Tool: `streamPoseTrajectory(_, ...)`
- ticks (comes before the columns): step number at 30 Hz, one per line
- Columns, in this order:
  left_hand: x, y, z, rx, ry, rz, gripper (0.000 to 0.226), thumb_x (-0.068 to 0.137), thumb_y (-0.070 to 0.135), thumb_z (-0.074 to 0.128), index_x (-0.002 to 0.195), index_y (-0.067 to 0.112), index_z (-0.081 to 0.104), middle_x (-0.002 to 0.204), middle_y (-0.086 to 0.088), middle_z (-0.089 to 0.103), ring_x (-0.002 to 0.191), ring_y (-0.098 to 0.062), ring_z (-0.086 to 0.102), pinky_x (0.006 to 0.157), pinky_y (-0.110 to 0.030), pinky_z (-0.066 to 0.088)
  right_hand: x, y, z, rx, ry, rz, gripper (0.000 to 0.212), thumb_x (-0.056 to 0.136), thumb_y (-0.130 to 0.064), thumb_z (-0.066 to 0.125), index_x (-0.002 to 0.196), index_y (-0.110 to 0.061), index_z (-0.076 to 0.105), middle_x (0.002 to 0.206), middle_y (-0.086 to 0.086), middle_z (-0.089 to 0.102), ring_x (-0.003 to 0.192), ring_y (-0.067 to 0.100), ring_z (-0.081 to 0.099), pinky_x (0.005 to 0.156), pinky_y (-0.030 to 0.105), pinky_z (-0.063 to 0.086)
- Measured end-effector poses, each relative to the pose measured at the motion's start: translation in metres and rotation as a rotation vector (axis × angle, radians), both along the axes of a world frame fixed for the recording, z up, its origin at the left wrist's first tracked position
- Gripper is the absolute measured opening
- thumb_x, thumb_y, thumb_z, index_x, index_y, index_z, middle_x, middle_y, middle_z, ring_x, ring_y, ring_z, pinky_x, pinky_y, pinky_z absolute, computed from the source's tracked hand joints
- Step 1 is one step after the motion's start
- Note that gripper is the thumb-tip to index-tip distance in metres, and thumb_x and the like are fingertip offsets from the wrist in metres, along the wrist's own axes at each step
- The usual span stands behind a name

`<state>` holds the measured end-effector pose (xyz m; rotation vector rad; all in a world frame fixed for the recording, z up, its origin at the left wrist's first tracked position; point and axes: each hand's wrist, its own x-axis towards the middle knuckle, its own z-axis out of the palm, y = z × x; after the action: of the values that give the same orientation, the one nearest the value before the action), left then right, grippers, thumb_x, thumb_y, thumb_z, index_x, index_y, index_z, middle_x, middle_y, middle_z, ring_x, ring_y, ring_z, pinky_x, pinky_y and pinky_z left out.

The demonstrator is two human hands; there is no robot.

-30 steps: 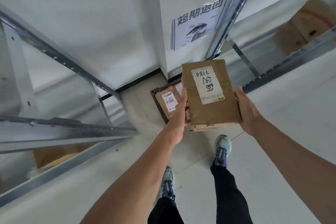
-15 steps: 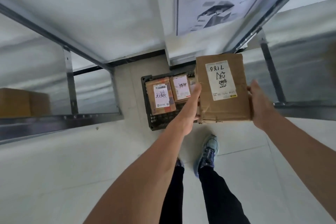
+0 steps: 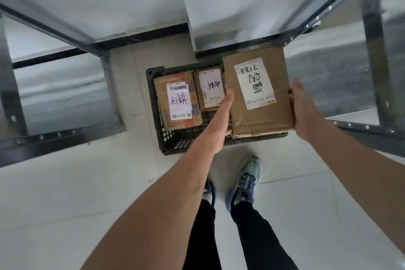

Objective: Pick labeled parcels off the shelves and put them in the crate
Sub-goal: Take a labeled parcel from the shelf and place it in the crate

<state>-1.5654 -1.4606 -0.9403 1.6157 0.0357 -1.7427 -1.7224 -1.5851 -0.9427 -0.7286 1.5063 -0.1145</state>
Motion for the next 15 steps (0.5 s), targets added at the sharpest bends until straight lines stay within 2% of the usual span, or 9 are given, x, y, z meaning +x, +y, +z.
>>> streamPoseTrajectory(3, 0.001, -0.009, -0.014, 0.007, 0.019, 0.004, 0.060, 0.094, 0.078, 0.034, 0.115, 0.031, 0.064, 0.107, 0.002, 0.067, 0.103, -0.016, 0.062, 0.101, -0.047, 0.036, 0.001, -0.004, -0.018, 0.005, 0.014, 0.008, 0.064, 0.104, -0.067, 0.020, 0.117, -0.030, 0.070, 0.108, -0.002, 0.079, 0.102, 0.019, 0.074, 0.093, 0.044, 0.057)
streamPoseTrajectory(4, 0.001, -0.013, -0.018, 0.018, 0.012, 0.006, 0.060, 0.094, 0.079, 0.034, 0.115, 0.031, 0.063, 0.107, 0.002, 0.067, 0.102, -0.016, 0.062, 0.103, -0.048, 0.036, 0.001, -0.007, -0.024, 0.005, 0.019, 0.016, 0.064, 0.104, -0.068, 0.020, 0.116, -0.031, 0.071, 0.108, -0.004, 0.079, 0.102, 0.018, 0.074, 0.095, 0.044, 0.057)
streamPoseTrajectory(6, 0.000, -0.014, -0.023, 0.045, -0.002, 0.004, 0.074, 0.087, 0.085, 0.038, 0.139, 0.034, 0.053, 0.128, 0.002, 0.067, 0.117, -0.016, 0.061, 0.111, -0.054, 0.032, 0.002, -0.009, -0.031, 0.003, 0.018, 0.034, 0.064, 0.102, -0.070, 0.021, 0.117, -0.034, 0.071, 0.111, -0.004, 0.079, 0.107, 0.021, 0.073, 0.099, 0.048, 0.055)
streamPoseTrajectory(8, 0.000, -0.016, -0.034, 0.052, -0.004, -0.002, 0.086, 0.082, 0.089, 0.040, 0.150, 0.038, 0.042, 0.145, 0.001, 0.059, 0.131, -0.020, 0.055, 0.116, -0.058, 0.028, 0.003, -0.012, -0.036, 0.019, 0.021, 0.056, 0.067, 0.096, -0.078, 0.025, 0.123, -0.036, 0.071, 0.117, -0.002, 0.077, 0.113, 0.025, 0.070, 0.105, 0.054, 0.050)
streamPoseTrajectory(11, 0.000, -0.019, -0.042, 0.069, -0.015, 0.001, 0.091, 0.080, 0.091, 0.042, 0.154, 0.038, 0.037, 0.150, 0.000, 0.054, 0.135, -0.023, 0.051, 0.117, -0.058, 0.027, 0.002, -0.016, -0.050, 0.010, 0.031, 0.110, 0.074, 0.087, -0.087, 0.030, 0.131, -0.039, 0.067, 0.126, -0.002, 0.073, 0.120, 0.028, 0.067, 0.112, 0.060, 0.043)
streamPoseTrajectory(15, -0.001, -0.025, -0.055, 0.090, -0.031, -0.011, 0.103, 0.069, 0.096, 0.044, 0.153, 0.039, 0.037, 0.152, -0.002, 0.052, 0.137, -0.026, 0.050, 0.114, -0.057, 0.031, 0.005, -0.017, -0.064, -0.032, 0.087, 0.163, 0.085, 0.077, -0.095, 0.033, 0.131, -0.037, 0.062, 0.135, -0.005, 0.065, 0.129, 0.025, 0.057, 0.117, 0.054, 0.036)
